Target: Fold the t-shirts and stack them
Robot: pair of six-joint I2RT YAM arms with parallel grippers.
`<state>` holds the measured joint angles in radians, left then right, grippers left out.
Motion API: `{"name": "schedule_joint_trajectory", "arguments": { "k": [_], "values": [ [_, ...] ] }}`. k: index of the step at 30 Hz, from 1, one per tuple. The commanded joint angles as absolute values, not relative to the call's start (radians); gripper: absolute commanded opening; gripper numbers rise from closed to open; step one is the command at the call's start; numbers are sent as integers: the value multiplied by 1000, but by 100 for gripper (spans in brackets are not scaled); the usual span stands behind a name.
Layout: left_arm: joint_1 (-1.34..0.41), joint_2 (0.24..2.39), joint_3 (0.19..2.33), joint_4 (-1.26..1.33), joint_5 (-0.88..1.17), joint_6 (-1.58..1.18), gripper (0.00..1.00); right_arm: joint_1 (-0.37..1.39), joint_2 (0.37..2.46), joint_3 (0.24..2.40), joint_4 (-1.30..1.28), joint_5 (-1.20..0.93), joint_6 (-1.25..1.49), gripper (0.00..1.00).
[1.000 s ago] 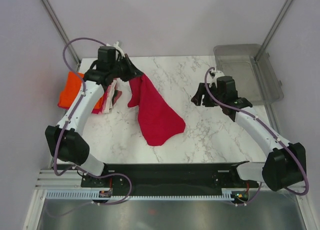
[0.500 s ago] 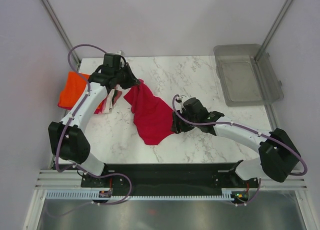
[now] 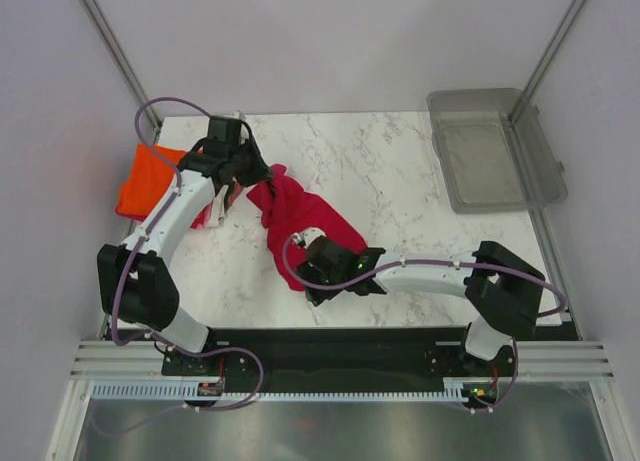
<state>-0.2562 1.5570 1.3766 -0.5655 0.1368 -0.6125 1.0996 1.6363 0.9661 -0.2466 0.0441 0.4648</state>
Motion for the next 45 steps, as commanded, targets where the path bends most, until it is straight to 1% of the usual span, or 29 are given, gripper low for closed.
{"name": "schedule_joint_trajectory", "arguments": {
  "k": [1,5,12,15,16,17,18,22,23,25,26,28,29,32,33,37,39,40,44,45],
  "values": [
    [-247,1509,1359,-523,109,-584,2,1132,1687,1055,-236,175,474,61],
    [-242,1500,1345,-519,103,-586,2,1147,1753,1098,-238,218,454,62],
    [-235,1454,1296,-492,75,-601,2,1152,1822,1097,-192,242,428,58],
    [-230,1442,1266,-477,67,-606,2,1155,1848,1092,-196,256,431,37],
    [-229,1437,1255,-473,66,-606,2,1155,1847,1089,-201,267,434,15],
    [-229,1434,1250,-469,64,-603,2,1154,1820,1085,-209,281,437,6],
    [-229,1433,1247,-469,61,-603,2,1154,1795,1077,-219,320,449,0],
    [-227,1428,1233,-471,51,-594,2,1112,1617,1063,-296,376,443,0],
    [-227,1427,1233,-471,54,-595,2,1062,1548,1072,-317,374,439,0],
    [-226,1428,1232,-469,57,-597,2,1000,1490,1118,-394,367,413,0],
    [-225,1428,1233,-471,58,-598,2,930,1444,1136,-417,364,404,0],
    [-225,1424,1233,-471,58,-597,2,850,1410,1199,-475,356,368,0],
    [-225,1420,1235,-469,57,-597,2,771,1390,1225,-494,347,359,0],
    [-224,1393,1233,-477,49,-584,2,649,1373,1339,-561,292,330,0],
    [-224,1372,1235,-483,46,-581,2,634,1371,1392,-589,284,325,0],
    [-224,1281,1311,-590,3,-545,2,614,1339,1492,-647,281,305,0],
    [-224,1226,1344,-658,3,-517,2,614,1293,1520,-672,243,298,0],
    [-224,1165,1380,-690,2,-491,2,614,1272,1523,-678,227,295,0],
    [-225,1016,1477,-834,34,-427,2,614,1122,1537,-698,137,296,0],
    [-224,991,1506,-920,44,-417,2,614,1102,1558,-724,126,301,0]
  ]
}}
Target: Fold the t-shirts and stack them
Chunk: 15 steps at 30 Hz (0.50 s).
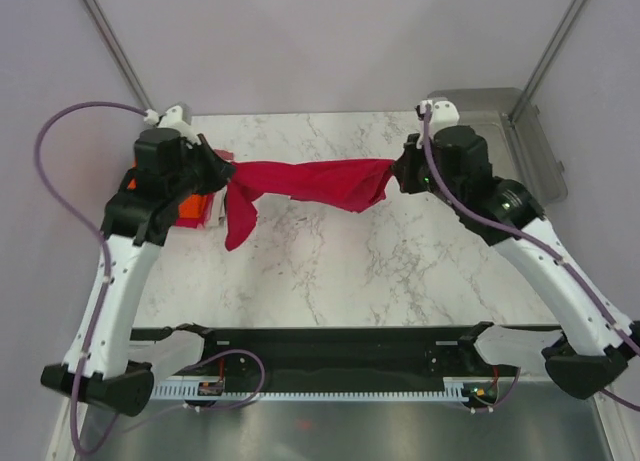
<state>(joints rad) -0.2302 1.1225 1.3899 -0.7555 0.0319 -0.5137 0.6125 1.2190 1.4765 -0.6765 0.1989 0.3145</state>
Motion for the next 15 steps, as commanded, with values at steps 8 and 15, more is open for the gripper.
{"name": "schedule_joint_trajectory", "arguments": {
  "k": [8,15],
  "values": [
    [-224,943,1664,-1117,245,-403,2,612,985,1597,-785,107,364,0],
    [-224,1285,1465,-936,324,-408,8,527,1267,1530,-761,313,362,0]
  ]
}}
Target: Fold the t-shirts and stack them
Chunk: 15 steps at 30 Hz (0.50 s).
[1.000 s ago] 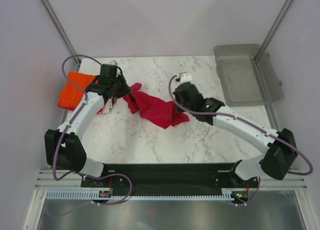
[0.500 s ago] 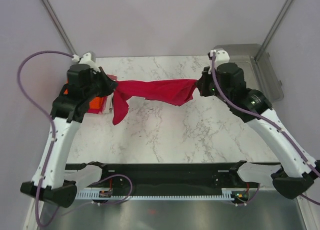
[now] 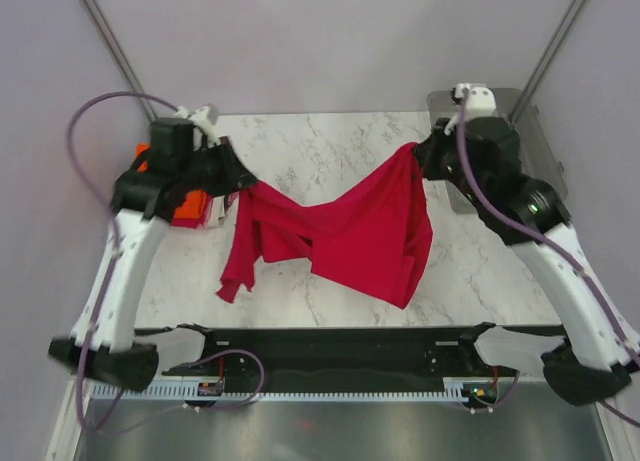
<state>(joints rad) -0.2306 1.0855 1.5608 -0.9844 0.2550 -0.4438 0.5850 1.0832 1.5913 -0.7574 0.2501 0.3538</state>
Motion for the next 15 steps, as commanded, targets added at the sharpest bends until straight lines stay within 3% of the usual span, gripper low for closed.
{"name": "schedule_joint_trajectory", "arguments": {
  "k": [1,2,3,4,5,6,10,14,15],
  "values": [
    [-224,1389,1454,-860,266,-428,40,430,1346,1516,-729,263,365,0],
    [-224,1440,1453,-832,237,-440,57,373,1389,1500,-647,203,374,0],
    [-224,1494,1486,-815,215,-449,65,317,1437,1497,-612,58,406,4],
    [-227,1596,1512,-810,200,-462,73,269,1486,1511,-585,5,422,17],
    [-230,1626,1540,-813,205,-462,73,199,1594,1534,-571,-53,436,44],
    [-236,1646,1567,-810,209,-465,78,181,1641,1592,-584,-80,448,83],
    [-305,1603,1528,-799,126,-431,86,172,1649,1541,-576,-119,405,84],
    [-317,1494,1412,-795,130,-419,83,172,1536,1292,-511,-123,408,70],
    [-327,1468,1357,-782,126,-426,83,172,1511,1252,-505,-133,408,61]
  ]
}}
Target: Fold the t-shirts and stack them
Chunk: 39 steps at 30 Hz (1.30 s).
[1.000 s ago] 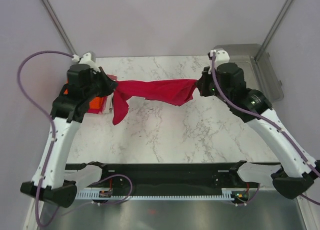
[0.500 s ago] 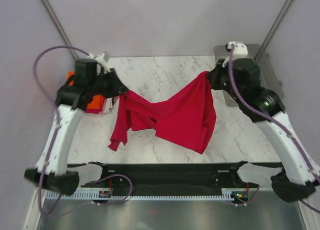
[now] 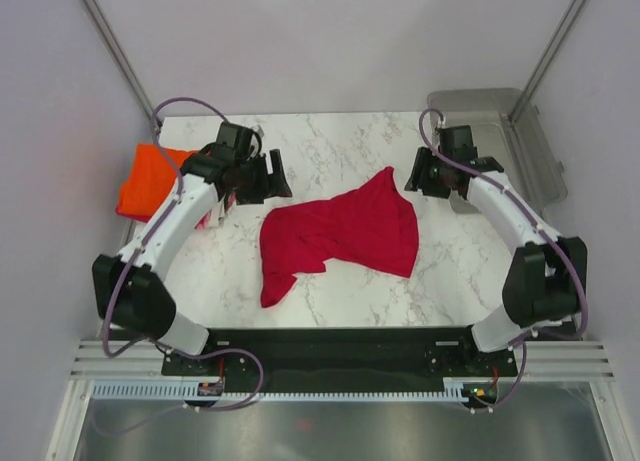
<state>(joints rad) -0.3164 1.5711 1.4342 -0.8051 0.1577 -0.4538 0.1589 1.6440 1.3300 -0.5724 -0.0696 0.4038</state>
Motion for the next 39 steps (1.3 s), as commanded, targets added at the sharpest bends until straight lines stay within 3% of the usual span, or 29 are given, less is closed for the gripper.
{"name": "schedule_joint_trajectory", "arguments": {
  "k": [1,3,10,12,14,15,24,34,36,39],
  "values": [
    [-331,1447,1327,-778,123,-428,82,175,1464,1211,-494,-162,416,57],
    [-334,1378,1245,-759,114,-448,82,179,1416,1096,-476,-184,420,48],
    [-330,1161,1002,-632,46,-532,82,247,1285,845,-459,-212,439,51],
    [-322,1117,942,-603,29,-564,84,261,1281,792,-424,-222,455,47],
    [-308,1068,895,-571,18,-595,90,278,1298,767,-396,-221,462,42],
    [-295,1056,879,-562,21,-624,99,284,1307,762,-391,-216,465,41],
    [-247,1075,819,-515,100,-629,99,301,1407,736,-307,-215,476,39],
    [-233,1063,793,-506,86,-644,98,307,1503,721,-229,-172,491,45],
    [-224,1063,776,-497,90,-664,97,308,1517,715,-215,-184,495,41],
    [-213,1078,755,-471,124,-670,96,311,1502,716,-202,-204,499,20]
  ]
}}
